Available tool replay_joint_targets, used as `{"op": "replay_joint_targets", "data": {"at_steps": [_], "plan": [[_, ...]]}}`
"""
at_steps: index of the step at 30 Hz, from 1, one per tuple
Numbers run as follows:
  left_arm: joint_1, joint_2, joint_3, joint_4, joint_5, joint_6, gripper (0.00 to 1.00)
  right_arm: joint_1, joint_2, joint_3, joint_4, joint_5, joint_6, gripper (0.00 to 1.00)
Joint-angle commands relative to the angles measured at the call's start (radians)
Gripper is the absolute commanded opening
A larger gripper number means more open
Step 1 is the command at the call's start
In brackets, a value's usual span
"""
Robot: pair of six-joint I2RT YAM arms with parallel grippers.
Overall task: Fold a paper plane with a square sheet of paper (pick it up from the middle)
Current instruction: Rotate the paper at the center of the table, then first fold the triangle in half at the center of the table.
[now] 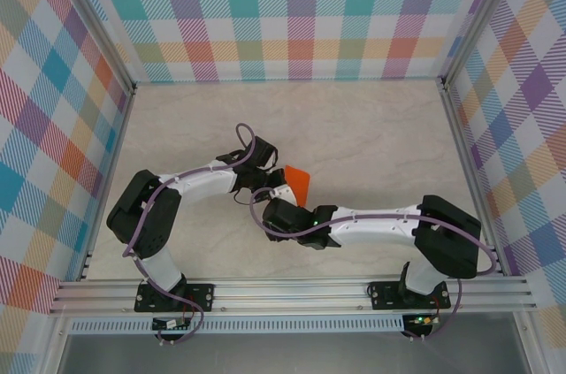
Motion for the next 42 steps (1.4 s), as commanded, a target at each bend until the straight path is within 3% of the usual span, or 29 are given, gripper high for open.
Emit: {"op": "replay_joint_targets", "data": {"at_steps": [1, 10, 24, 28, 31, 33, 37, 42], "plan": [[0.015, -0.027, 0.006, -0.001, 0.027, -0.007, 0.0, 0.014, 0.015, 0.029, -0.031, 0.061, -0.01, 0.53], [0.015, -0.031, 0.007, -0.011, 0.018, -0.002, 0.0, 0.017, 0.001, 0.036, -0.102, 0.122, 0.024, 0.33], [0.016, -0.027, 0.033, -0.045, 0.009, 0.022, 0.03, 0.017, -0.01, 0.044, -0.135, 0.114, 0.055, 0.11], [0.015, -0.05, 0.035, -0.071, -0.029, 0.028, 0.21, 0.014, -0.016, 0.046, -0.139, 0.104, 0.053, 0.06], [0.015, -0.094, 0.027, -0.124, -0.125, 0.024, 0.35, -0.005, -0.026, 0.03, -0.108, 0.053, 0.049, 0.06], [0.016, -0.129, 0.02, -0.169, -0.207, 0.018, 0.49, -0.03, -0.035, 0.007, -0.066, -0.009, 0.043, 0.06], [0.022, -0.209, -0.032, -0.19, -0.301, -0.017, 0.59, -0.087, -0.064, -0.048, 0.033, -0.15, 0.037, 0.06], [0.029, -0.309, -0.13, -0.156, -0.33, -0.07, 0.55, -0.172, -0.095, -0.118, 0.146, -0.308, 0.042, 0.06]]}}
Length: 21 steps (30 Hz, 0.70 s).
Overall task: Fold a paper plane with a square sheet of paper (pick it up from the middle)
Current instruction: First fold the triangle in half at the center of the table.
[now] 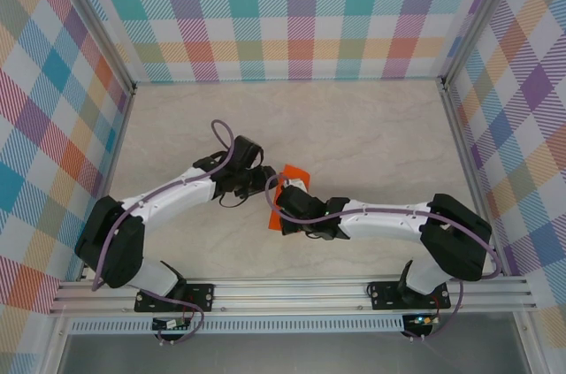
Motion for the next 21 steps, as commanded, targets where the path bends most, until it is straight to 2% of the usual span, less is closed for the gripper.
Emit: {"op": "replay_joint_targets", "data": {"at_steps": [1, 5, 11, 16, 21], "plan": [[0.015, -0.061, -0.072, -0.008, -0.046, -0.047, 0.52, -0.044, -0.035, -0.042, 0.109, -0.161, 0.0, 0.07], [0.015, -0.09, -0.134, 0.067, 0.03, -0.061, 0.38, -0.1, -0.038, -0.07, 0.145, -0.252, -0.007, 0.07], [0.013, -0.071, -0.178, 0.131, 0.134, -0.056, 0.26, -0.155, -0.044, -0.087, 0.154, -0.34, -0.021, 0.08], [0.002, -0.025, -0.187, 0.195, 0.203, -0.045, 0.21, -0.205, -0.038, -0.095, 0.146, -0.416, -0.031, 0.1], [-0.02, 0.011, -0.184, 0.202, 0.213, -0.042, 0.19, -0.242, -0.029, -0.098, 0.107, -0.442, -0.041, 0.1]]}}
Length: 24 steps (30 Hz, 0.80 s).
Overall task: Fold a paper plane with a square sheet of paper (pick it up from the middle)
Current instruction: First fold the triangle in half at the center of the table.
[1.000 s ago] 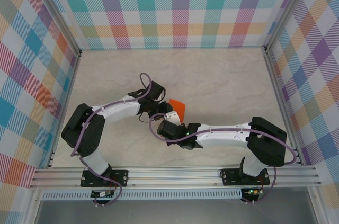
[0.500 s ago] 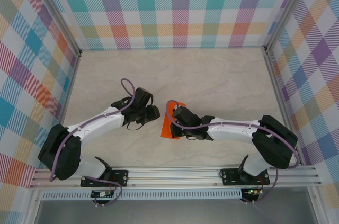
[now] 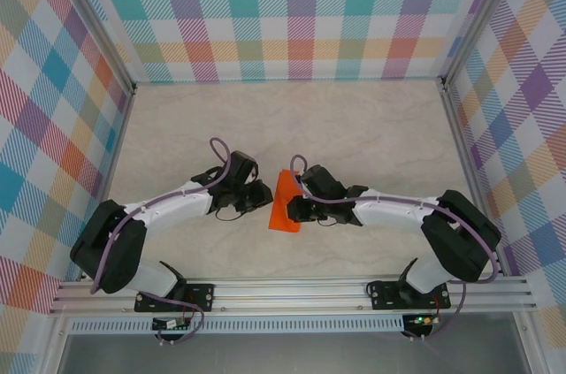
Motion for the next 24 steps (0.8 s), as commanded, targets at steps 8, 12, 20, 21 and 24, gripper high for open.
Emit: {"op": "replay_joint_targets", "data": {"at_steps": [8, 12, 20, 21, 24], "plan": [[-0.035, 0.049, -0.013, 0.027, 0.025, 0.003, 0.17, -0.055, 0.038, -0.002, -0.048, -0.055, -0.037, 0.1], [-0.043, 0.06, -0.014, 0.031, 0.027, 0.004, 0.17, -0.062, 0.061, 0.015, -0.081, -0.023, -0.05, 0.09], [-0.06, 0.087, -0.007, 0.033, 0.03, 0.007, 0.14, -0.07, 0.108, 0.058, -0.124, -0.015, -0.095, 0.09], [-0.061, 0.087, -0.008, 0.032, 0.028, 0.007, 0.14, -0.072, 0.112, 0.061, -0.126, -0.014, -0.1, 0.09], [-0.061, 0.09, -0.01, 0.029, 0.023, 0.008, 0.14, -0.073, 0.123, 0.074, -0.135, -0.012, -0.114, 0.09]]}}
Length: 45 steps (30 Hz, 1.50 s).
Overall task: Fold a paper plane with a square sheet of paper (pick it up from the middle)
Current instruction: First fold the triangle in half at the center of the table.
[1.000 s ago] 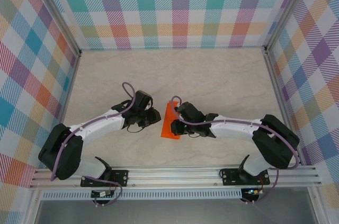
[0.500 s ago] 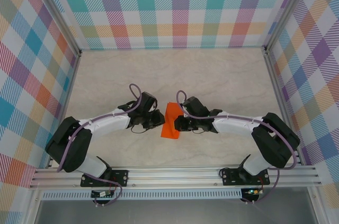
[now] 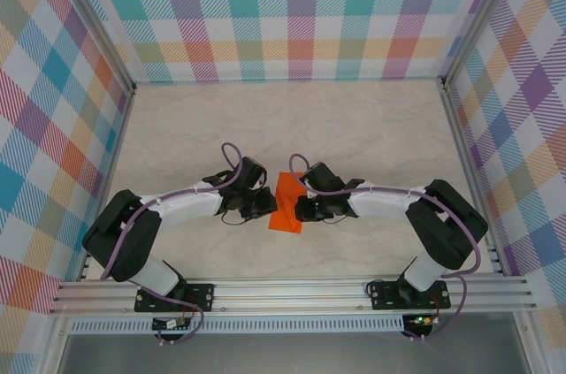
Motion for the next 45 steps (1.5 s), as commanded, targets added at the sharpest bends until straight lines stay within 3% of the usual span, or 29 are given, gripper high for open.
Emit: {"op": "replay_joint_targets", "data": {"at_steps": [1, 45], "plan": [[-0.01, 0.009, -0.011, 0.015, 0.009, 0.008, 0.14, -0.008, 0.022, 0.037, -0.035, 0.01, -0.041, 0.09], [-0.021, 0.061, -0.004, 0.01, 0.01, 0.026, 0.12, -0.047, 0.112, 0.134, -0.124, 0.027, -0.131, 0.1]]}}
